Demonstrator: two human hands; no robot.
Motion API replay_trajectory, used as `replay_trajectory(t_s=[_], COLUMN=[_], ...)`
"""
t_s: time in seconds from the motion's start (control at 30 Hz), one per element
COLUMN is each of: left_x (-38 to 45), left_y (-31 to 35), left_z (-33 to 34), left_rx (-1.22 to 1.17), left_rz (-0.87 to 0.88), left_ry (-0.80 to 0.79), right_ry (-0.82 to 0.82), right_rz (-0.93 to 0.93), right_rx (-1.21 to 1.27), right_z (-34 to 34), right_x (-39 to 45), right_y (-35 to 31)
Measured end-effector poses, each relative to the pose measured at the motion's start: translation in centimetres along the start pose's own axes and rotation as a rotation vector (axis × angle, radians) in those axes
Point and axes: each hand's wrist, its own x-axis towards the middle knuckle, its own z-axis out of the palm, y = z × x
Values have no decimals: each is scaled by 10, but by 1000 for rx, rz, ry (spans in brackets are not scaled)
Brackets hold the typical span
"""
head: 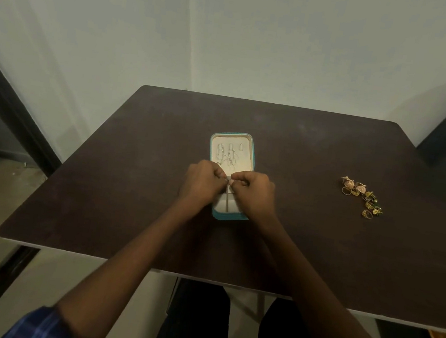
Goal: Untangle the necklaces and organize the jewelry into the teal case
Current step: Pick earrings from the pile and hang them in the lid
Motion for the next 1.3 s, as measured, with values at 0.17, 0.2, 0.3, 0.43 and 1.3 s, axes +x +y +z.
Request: replay_trajectory(t_s=[0.17,0.2,0.3,0.43,1.3], left_x=[3,3,7,10,17], left_y=[-3,-3,-6,-9,-17], left_z=[-2,-1,1,-1,-19], left_rx=[25,50,105,106,191], left_rz=[7,8,6,20,214], left_ry=[28,19,-19,-32,-59], right_ry=[23,22,22,22,29], right_rz=[-16,-19,-26,-28,34], right_rx=[0,-2,-2,2,402], right_z=[-2,-2,-1,-2,-9], right_x=[-1,-1,-1,-2,-4], right_y=[0,0,0,1,7])
